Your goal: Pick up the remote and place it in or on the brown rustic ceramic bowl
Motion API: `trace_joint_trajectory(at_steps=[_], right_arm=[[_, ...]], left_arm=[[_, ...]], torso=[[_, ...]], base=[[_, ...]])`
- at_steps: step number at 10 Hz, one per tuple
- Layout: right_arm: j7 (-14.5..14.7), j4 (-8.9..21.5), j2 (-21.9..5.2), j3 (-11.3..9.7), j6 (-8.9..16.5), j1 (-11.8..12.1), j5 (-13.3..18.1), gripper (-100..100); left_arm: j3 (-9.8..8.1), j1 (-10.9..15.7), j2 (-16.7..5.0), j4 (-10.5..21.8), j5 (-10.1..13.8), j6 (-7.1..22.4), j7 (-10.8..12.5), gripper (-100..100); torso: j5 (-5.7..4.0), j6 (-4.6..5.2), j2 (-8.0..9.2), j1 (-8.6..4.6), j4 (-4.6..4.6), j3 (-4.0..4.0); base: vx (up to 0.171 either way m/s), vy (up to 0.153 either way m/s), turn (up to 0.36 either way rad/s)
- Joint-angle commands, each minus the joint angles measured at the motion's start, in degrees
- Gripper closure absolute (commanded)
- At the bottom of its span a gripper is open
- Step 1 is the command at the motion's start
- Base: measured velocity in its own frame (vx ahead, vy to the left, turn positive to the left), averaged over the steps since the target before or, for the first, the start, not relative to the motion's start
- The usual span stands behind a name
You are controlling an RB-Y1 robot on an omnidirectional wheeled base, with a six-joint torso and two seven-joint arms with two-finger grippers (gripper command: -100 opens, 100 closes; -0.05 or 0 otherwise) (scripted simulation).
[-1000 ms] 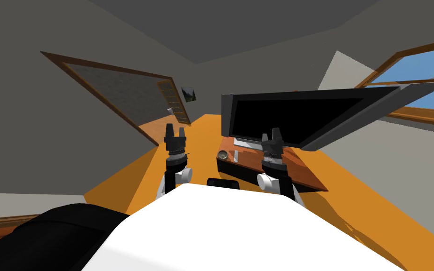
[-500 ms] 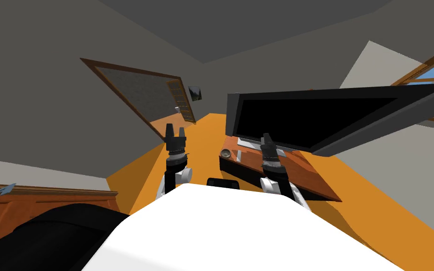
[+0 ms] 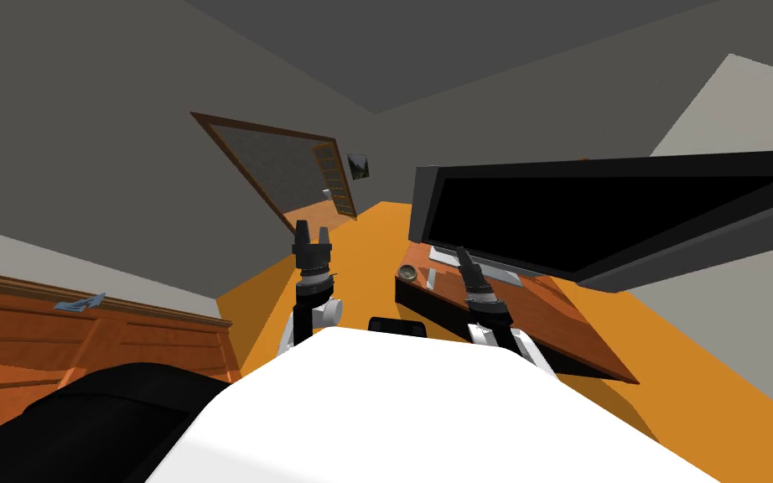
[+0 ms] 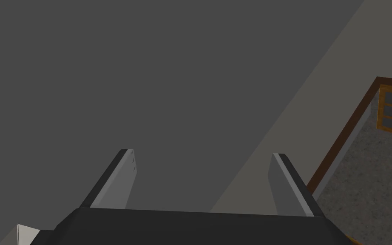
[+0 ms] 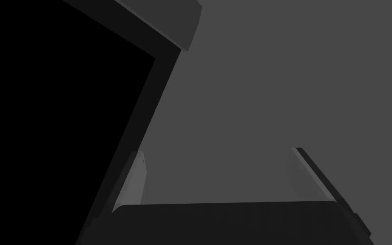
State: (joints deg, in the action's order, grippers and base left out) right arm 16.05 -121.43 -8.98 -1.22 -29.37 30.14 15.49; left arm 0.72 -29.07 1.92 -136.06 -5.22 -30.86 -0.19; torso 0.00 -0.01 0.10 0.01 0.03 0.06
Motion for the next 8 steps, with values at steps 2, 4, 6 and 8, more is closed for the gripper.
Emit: trace_joint_trajectory(at_steps=[2,4,6,8], right_arm=[[2.1,2.9,-1.6,0.8,-1.6,0.1,4.4,-100],[3.6,4.6,-2.6,1.3,-2.5,0.5,7.8,-100],[5.0,6.3,-3.7,1.8,-3.4,0.8,11.2,-100],[6.5,8.1,-4.8,2.3,-4.4,1.1,14.8,-100]], left_arm=[[0.0,0.0,0.0,0.0,0.0,0.0,0.0,0],[-0.01,0.0,0.0,0.0,0.0,0.0,0.0,0],[-0.01,0.0,0.0,0.0,0.0,0.0,0.0,0],[-0.01,0.0,0.0,0.0,0.0,0.0,0.0,0]], torso=[[0.0,0.02,-0.04,-0.02,-0.01,-0.02],[-0.01,0.03,-0.04,-0.04,-0.01,-0.02],[0.0,0.03,-0.04,-0.02,-0.01,-0.02],[0.0,0.04,-0.06,-0.04,-0.01,-0.03]], base=[[-0.018,0.006,0.185],[-0.02,0.006,0.15],[-0.017,0.008,0.182],[-0.012,0.003,0.177]])
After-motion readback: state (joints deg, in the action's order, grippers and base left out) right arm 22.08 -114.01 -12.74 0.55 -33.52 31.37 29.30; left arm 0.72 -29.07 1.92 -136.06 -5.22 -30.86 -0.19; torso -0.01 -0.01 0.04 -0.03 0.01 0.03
